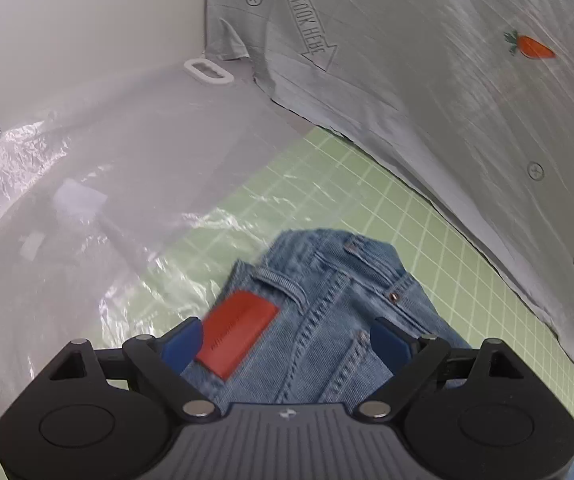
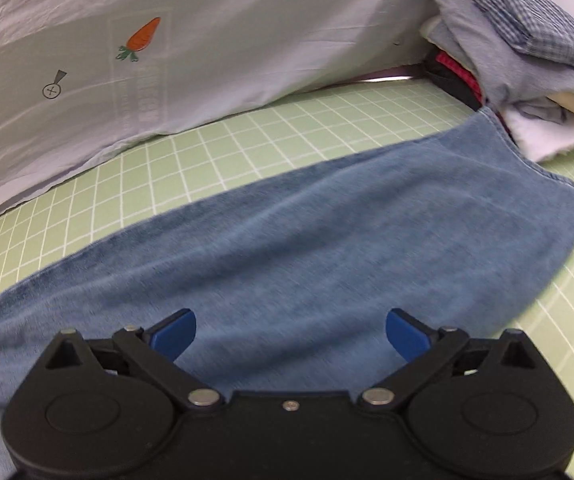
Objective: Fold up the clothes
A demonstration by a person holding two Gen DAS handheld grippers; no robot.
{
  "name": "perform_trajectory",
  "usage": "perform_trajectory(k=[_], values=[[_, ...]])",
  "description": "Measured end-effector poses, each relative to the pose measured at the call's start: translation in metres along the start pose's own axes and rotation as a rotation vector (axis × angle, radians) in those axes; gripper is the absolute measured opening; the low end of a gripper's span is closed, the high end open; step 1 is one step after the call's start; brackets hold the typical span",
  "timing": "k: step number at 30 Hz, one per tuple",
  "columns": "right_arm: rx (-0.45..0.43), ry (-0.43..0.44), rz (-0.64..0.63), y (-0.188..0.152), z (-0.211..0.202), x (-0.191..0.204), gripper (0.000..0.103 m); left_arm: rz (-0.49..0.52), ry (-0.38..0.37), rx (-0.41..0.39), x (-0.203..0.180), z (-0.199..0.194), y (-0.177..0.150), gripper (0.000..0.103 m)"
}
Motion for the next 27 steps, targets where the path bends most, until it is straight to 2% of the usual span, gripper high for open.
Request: perform_trajectory(k=[2,5,8,12,16,21,23,26,27], values=[[0.012,-0.002,0.058,-0.010,-0.009,-0.027,0.103,0.028,-0.028,0.030,-0.016,-0.006,-0.023,0.091],[0.034,0.011,0.127,-0.019,-0.018,-0.058,0.103,0.075,-0.032,0.068,-0.038,-0.012,-0.055,0.091],[0.037,0.017,0.099,-0.018,-0.027,-0.076,0.103,0.108,-0.029,0.104,-0.058,-0.017,-0.082,0.091],[0.034,0.018,0.048,-0.001,-0.028,-0.092,0.103,0.101,-0.029,0.129,-0.079,-0.016,-0.105,0.091],[0.015,0.023,0.081,0.032,-0.019,-0.107,0.103,0.046,-0.032,0.120,-0.103,-0.004,-0.102,0.091],[0.002,0.025,0.126,0.086,0.017,-0.110,0.102,-0.036,-0.019,0.093,-0.137,0.030,-0.073,0.091],[0.001,0.041,0.132,0.108,0.040,-0.102,0.102,-0.092,-0.038,0.076,-0.145,0.046,-0.059,0.091],[0.033,0.061,0.161,0.135,0.078,-0.096,0.095,-0.183,0.001,0.088,-0.150,0.072,-0.040,0.087],[0.051,0.056,0.176,0.141,0.090,-0.097,0.093,-0.195,0.031,0.087,-0.151,0.078,-0.034,0.080]])
Point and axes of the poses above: each gripper's, at about its wrist camera, not at the fingertips, and z roughly the way its jaws point, x to its left, y to its top, the point moved 7 cm from there along z, roughly the way its jaws point, and after that the axes turned 8 degrees about z, right-handed, at the moved point
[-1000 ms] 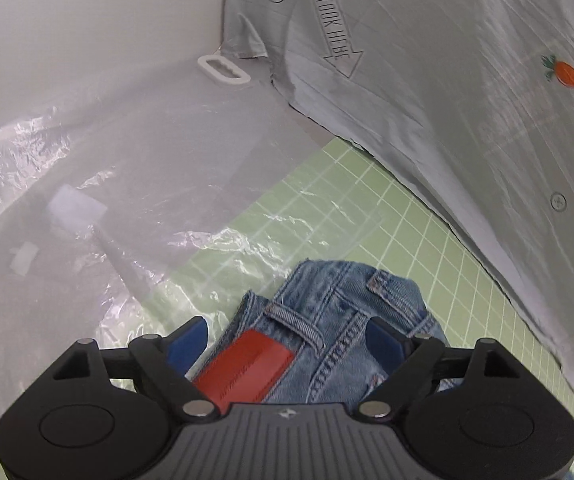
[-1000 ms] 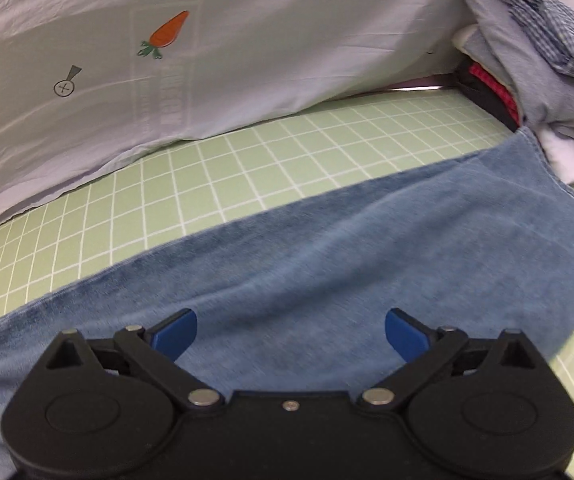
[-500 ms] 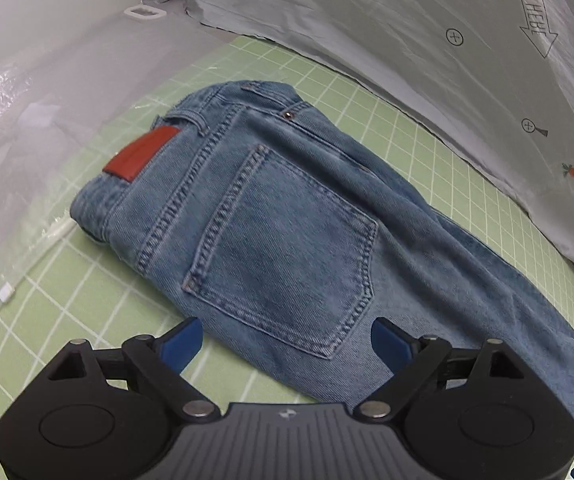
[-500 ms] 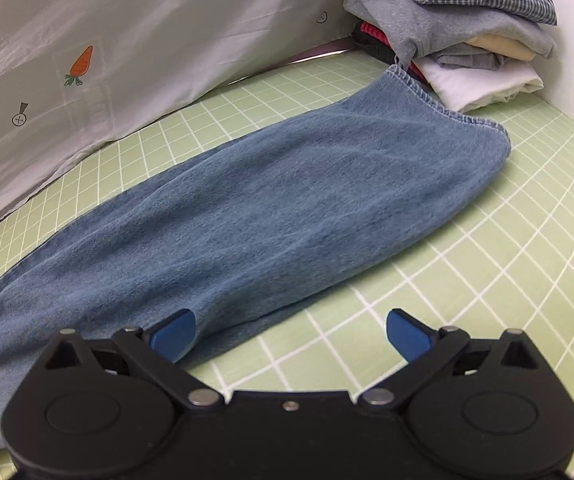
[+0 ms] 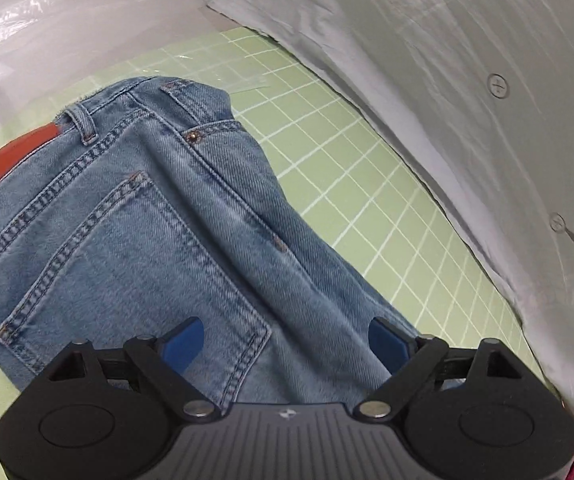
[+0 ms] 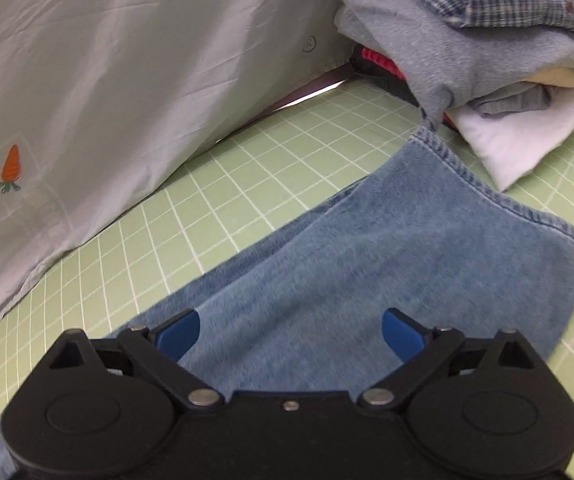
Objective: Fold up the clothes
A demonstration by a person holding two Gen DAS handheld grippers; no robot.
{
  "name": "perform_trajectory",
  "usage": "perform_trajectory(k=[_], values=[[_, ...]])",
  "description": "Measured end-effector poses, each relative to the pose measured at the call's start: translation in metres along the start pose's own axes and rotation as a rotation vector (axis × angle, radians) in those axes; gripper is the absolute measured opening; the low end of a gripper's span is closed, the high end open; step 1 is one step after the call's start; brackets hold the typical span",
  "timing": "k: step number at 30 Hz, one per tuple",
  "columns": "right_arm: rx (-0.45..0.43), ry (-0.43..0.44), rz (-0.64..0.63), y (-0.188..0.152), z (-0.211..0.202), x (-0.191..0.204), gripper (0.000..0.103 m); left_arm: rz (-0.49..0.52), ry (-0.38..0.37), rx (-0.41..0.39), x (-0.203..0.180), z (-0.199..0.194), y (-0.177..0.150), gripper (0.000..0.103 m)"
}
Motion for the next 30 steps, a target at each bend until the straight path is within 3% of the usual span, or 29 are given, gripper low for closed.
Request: perform_trajectory(k=[2,3,4,5,6,7,8,13,16,18,19,20,28,30], values=[[0.022,-0.013,0.043,0.012,0.023,-0.002,0.078,-0.030,0.055,-0.004,0.000,0.010,0.008,0.067],[0.034,-0.020,0.064,0.016,0.033,-0.004,0.074,-0.053,0.079,0.001,0.003,0.014,0.011,0.050],[0.050,-0.027,0.085,0.018,0.044,-0.007,0.062,-0.075,0.090,0.009,0.006,0.018,0.013,0.033],[0.060,-0.030,0.102,0.018,0.051,-0.011,0.051,-0.095,0.096,0.019,0.009,0.021,0.015,0.026],[0.043,-0.025,0.102,0.020,0.053,-0.012,0.046,-0.118,0.094,0.030,0.013,0.023,0.016,0.022],[0.023,-0.019,0.082,0.023,0.053,-0.012,0.019,-0.131,0.089,0.036,0.016,0.025,0.017,0.015],[0.009,-0.020,0.065,0.025,0.052,-0.014,0.000,-0.141,0.084,0.040,0.018,0.026,0.018,0.015],[-0.116,-0.022,0.054,0.049,0.025,-0.031,0.000,-0.140,0.025,0.004,0.018,0.011,0.022,0.012],[-0.086,0.005,0.038,0.061,0.024,-0.032,0.001,-0.152,0.015,0.003,0.018,0.009,0.023,0.012],[-0.053,-0.013,0.031,0.057,0.031,-0.027,0.029,-0.157,0.020,0.011,0.019,0.013,0.021,0.012],[-0.040,-0.031,0.027,0.053,0.035,-0.023,0.066,-0.157,0.024,0.014,0.019,0.015,0.020,0.013],[-0.028,-0.048,0.023,0.050,0.040,-0.020,0.080,-0.158,0.025,0.016,0.019,0.017,0.020,0.013],[0.026,-0.197,-0.023,0.026,0.071,0.004,0.085,-0.145,0.027,0.039,0.021,0.022,0.018,0.017],[0.011,-0.222,-0.036,0.024,0.071,0.004,0.078,-0.144,0.023,0.043,0.022,0.022,0.019,0.017]])
Point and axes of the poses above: each gripper's, at about its wrist camera, not at the fingertips, and z roughly the way its jaws point, x to its left, y to its top, the point moved 7 cm from there along z, roughly the way its jaws point, and after that the axes turned 8 degrees about z, right-handed, at the moved point
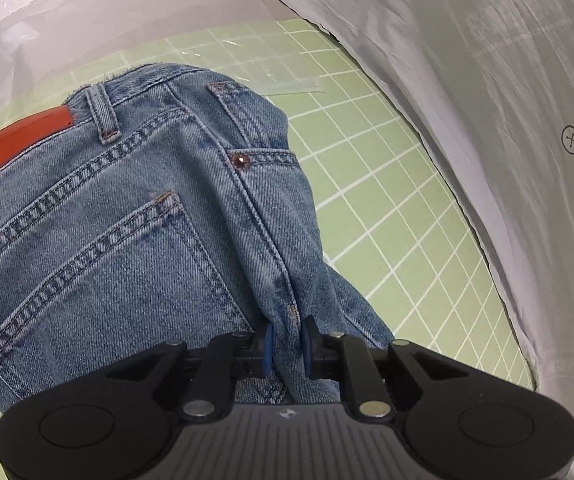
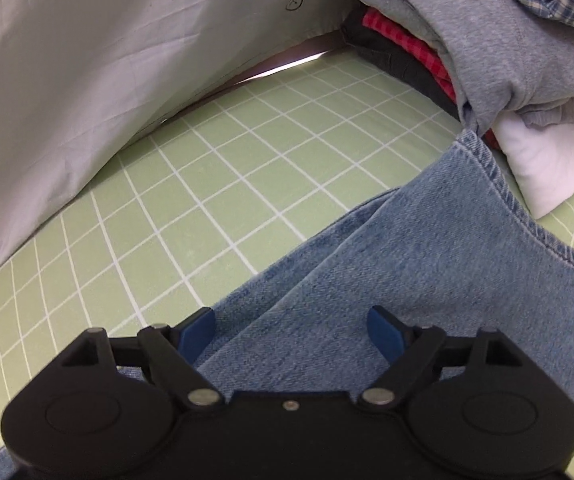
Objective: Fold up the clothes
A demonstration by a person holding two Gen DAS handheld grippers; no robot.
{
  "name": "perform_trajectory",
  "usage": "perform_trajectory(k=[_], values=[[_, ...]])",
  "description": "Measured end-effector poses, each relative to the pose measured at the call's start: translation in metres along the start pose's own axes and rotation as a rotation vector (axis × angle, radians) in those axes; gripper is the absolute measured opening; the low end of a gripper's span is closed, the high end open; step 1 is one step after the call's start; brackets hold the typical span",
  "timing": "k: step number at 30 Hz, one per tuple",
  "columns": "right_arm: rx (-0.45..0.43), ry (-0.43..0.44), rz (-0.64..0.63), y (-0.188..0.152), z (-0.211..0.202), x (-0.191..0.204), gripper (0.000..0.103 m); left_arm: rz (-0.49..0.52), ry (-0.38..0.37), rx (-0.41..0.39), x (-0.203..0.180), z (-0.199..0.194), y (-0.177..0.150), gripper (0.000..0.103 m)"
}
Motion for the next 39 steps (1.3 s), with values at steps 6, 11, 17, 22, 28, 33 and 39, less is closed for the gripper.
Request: perform_trajectory(k=[6,11,17,22,28,33,39], values=[[-0.045,0.014,0.047,0.008,-0.011,-0.017,0.004,-0.028,-0.031,0.000,0.005,-0.005,0.001,0.013],[-0.124,0.071,0.093,0.023,-0.043,-0.027,0.003,-0.059,-0.091,-0.014,0.003,-0.022,0.004,0.012],[-0.214,0.099,0.055,0.053,-0.057,-0.011,0.003,-0.094,-0.196,-0.060,-0.012,-0.028,0.025,0.012],[-0.127,0.084,-0.003,0.056,-0.021,0.008,0.042,-0.060,-0.095,-0.050,-0.026,-0.006,0.039,0.048],[-0.142,0.059,0.051,0.025,-0.044,-0.054,0.077,0.172,-0.024,-0.083,-0.042,-0.029,0.005,0.087],[-0.126,-0.027,0.086,-0.016,-0.057,-0.124,0.077,0.351,0.018,-0.006,-0.040,-0.030,-0.052,0.087],[-0.115,-0.053,0.188,-0.024,-0.047,-0.162,0.077,0.543,0.062,0.102,-0.042,-0.027,-0.125,0.091]])
Point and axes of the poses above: each gripper's, at about its wrist camera, not at the fingertips, and z roughly the way its jaws point, x to its left, y to its top, the point moved 7 cm from there along z, roughly the way its jaws point, and after that the axes turned 8 degrees about z, right-handed, at the moved point
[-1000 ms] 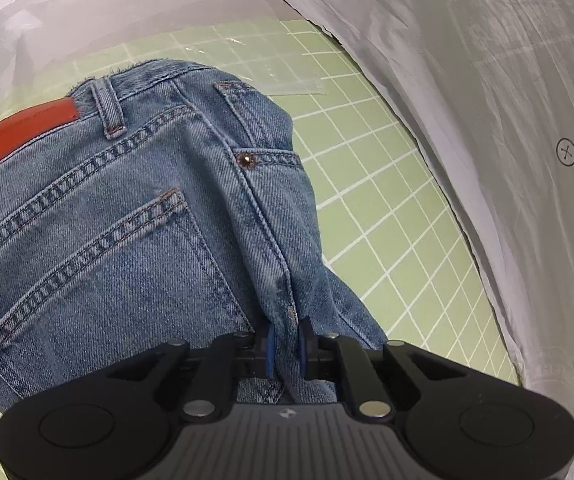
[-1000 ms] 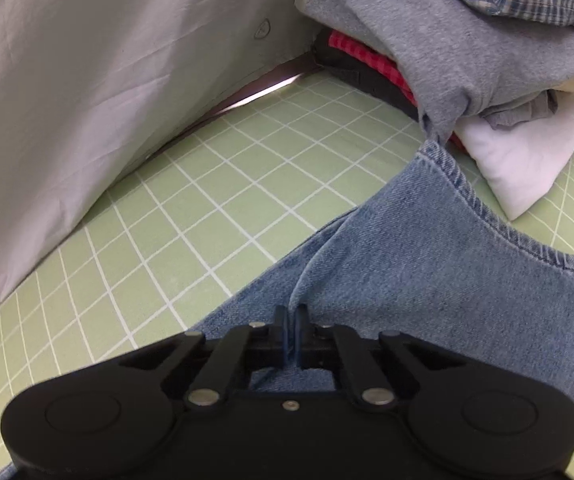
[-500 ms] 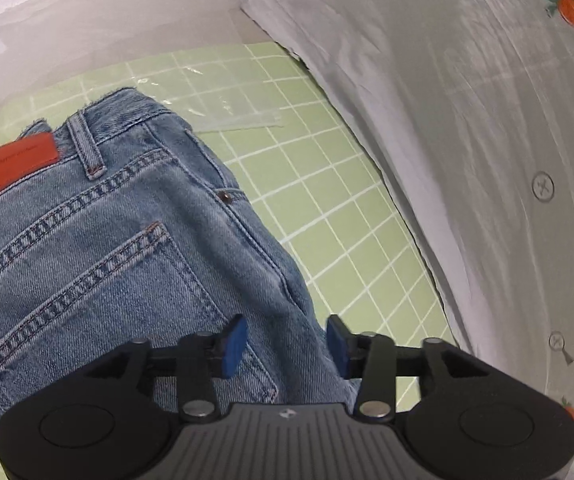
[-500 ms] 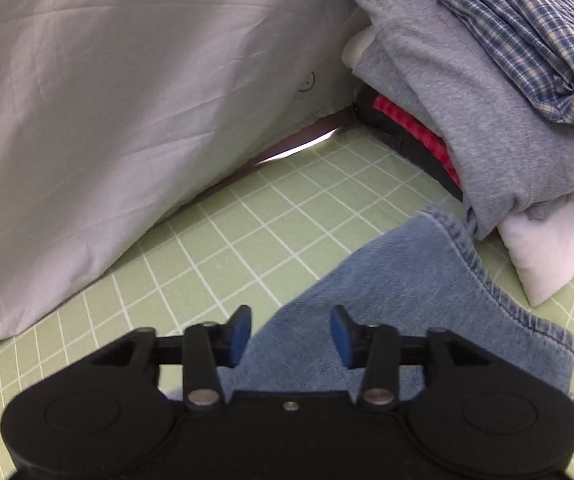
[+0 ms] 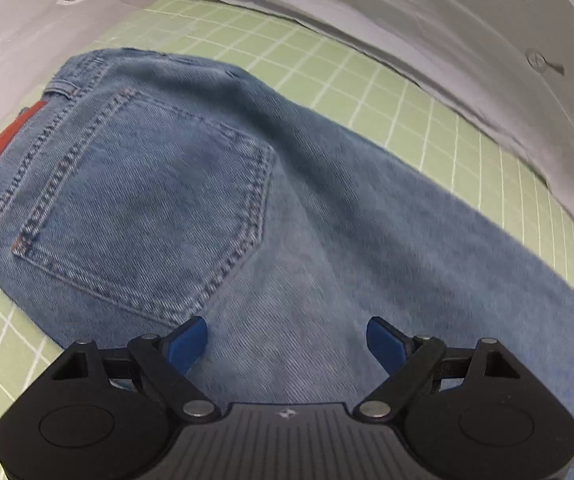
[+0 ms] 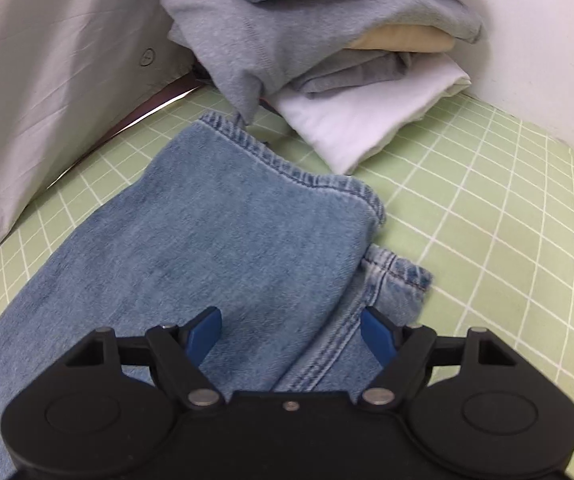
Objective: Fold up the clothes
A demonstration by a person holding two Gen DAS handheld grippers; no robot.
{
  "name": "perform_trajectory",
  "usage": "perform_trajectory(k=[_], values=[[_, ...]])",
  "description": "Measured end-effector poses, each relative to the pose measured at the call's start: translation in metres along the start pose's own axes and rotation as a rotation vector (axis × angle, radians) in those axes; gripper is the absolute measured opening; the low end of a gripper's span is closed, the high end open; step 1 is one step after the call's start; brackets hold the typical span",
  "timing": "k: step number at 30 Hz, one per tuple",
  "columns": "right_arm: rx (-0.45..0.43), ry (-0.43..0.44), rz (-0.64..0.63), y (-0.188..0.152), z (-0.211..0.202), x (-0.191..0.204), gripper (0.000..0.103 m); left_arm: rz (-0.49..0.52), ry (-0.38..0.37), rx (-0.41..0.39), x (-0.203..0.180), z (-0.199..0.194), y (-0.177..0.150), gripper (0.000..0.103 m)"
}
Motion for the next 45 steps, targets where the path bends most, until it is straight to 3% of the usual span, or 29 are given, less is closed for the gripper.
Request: perform_trajectory(k=[4,7,9,10,11,12,20,22,24,26,29,31,34,37,40,43,45], values=[[-0.021,-0.037,0.015,0.012,0.016,-0.001,0.077,0.092,0.057,0.019,-0.009,0.010,-0.015,0.098],[-0.038,-0.070,0.015,0.017,0.023,-0.001,0.074,0.033,0.038,0.044,-0.003,0.013,-0.018,0.101],[-0.065,-0.075,-0.007,0.019,0.023,-0.002,0.064,-0.005,0.013,0.063,0.003,0.018,-0.017,0.103],[-0.087,-0.086,-0.030,0.020,0.021,-0.002,0.045,-0.008,0.007,0.066,0.004,0.018,-0.018,0.103],[-0.109,-0.097,-0.053,0.022,0.019,-0.003,0.018,-0.004,0.005,0.067,0.005,0.018,-0.018,0.103],[-0.129,-0.097,-0.055,0.025,0.015,-0.006,0.000,-0.001,0.002,0.068,0.005,0.017,-0.019,0.103],[-0.292,-0.053,-0.011,0.057,-0.048,-0.020,0.000,0.039,-0.012,0.078,0.006,0.015,-0.022,0.103],[-0.349,-0.099,-0.028,0.065,-0.063,-0.024,0.000,0.044,-0.014,0.078,0.008,0.013,-0.024,0.103],[-0.401,-0.201,-0.074,0.072,-0.069,-0.032,0.000,0.044,-0.021,0.070,0.010,0.011,-0.026,0.103],[-0.401,-0.287,-0.132,0.077,-0.059,-0.043,0.000,0.051,-0.016,0.069,0.010,0.010,-0.027,0.103],[-0.305,-0.246,-0.096,0.069,-0.047,-0.057,0.000,0.039,-0.013,0.069,0.011,0.009,-0.027,0.103],[-0.255,-0.200,-0.088,0.059,-0.046,-0.059,0.004,0.005,-0.031,0.061,0.014,0.008,-0.027,0.103],[-0.190,-0.131,-0.082,0.035,-0.047,-0.048,0.028,-0.076,-0.082,0.023,0.025,0.002,-0.026,0.103],[-0.128,-0.064,-0.076,0.003,-0.055,-0.023,0.037,-0.158,-0.101,-0.014,0.049,-0.015,-0.031,0.103],[-0.078,0.007,-0.126,-0.026,-0.069,0.012,0.059,-0.231,-0.085,-0.070,0.083,-0.032,-0.036,0.103],[-0.031,0.088,-0.183,-0.050,-0.085,0.044,0.098,-0.307,-0.043,-0.120,0.127,-0.045,-0.044,0.103],[0.008,0.146,-0.218,-0.067,-0.097,0.065,0.102,-0.363,-0.027,-0.139,0.156,-0.045,-0.046,0.103]])
Point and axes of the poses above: each gripper's, at about its wrist camera, not at the fingertips, and z roughly the way its jaws point, x to its left, y to its top, the point moved 7 cm from there along z, roughly the way its jaws point, and after that the axes turned 8 degrees about z, right-handed, at the moved point
